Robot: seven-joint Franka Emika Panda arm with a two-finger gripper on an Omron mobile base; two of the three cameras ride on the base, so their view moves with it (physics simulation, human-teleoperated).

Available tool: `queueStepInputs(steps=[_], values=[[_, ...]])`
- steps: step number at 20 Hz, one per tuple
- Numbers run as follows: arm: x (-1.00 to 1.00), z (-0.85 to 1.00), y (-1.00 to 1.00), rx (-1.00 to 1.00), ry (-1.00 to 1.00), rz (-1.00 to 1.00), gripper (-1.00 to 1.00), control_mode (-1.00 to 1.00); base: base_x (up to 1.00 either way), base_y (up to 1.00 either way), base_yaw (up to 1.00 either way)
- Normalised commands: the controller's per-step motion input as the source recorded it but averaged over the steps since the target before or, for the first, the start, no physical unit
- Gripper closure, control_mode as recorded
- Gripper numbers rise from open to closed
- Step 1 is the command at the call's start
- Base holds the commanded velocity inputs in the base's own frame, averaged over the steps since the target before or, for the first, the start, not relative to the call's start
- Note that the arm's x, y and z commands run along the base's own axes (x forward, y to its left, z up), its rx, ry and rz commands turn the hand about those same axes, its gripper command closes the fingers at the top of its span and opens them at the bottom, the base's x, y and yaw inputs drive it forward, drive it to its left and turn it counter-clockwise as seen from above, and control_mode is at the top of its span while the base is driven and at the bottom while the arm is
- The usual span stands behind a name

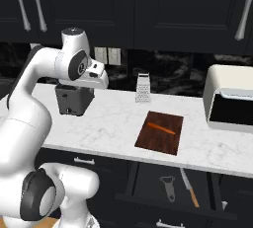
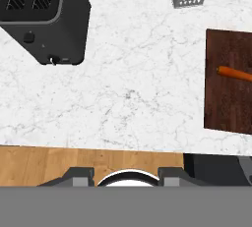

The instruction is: Place the appropriate cutting tool for cutting the carrot skin on the cutting board.

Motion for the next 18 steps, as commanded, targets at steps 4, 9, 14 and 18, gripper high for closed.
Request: queueStepInputs(steps=[4,9,14,18], values=[[-0.2,-0.01,-0.36,0.04,0.0,0.0,-1.0,-1.0,0.0,0.0,0.0],[-0.33,-0.05,-0.72,0.03,0.0,-0.01,-1.0,-1.0,0.0,0.0,0.0],[-0.24,-0.08,-0.78,0.0,0.0,-0.04,-1.0,-1.0,0.0,0.0,0.0],[-0.04,-0.11,-0.61,0.0,0.04,-0.05,-1.0,-1.0,0.0,0.0,0.0]])
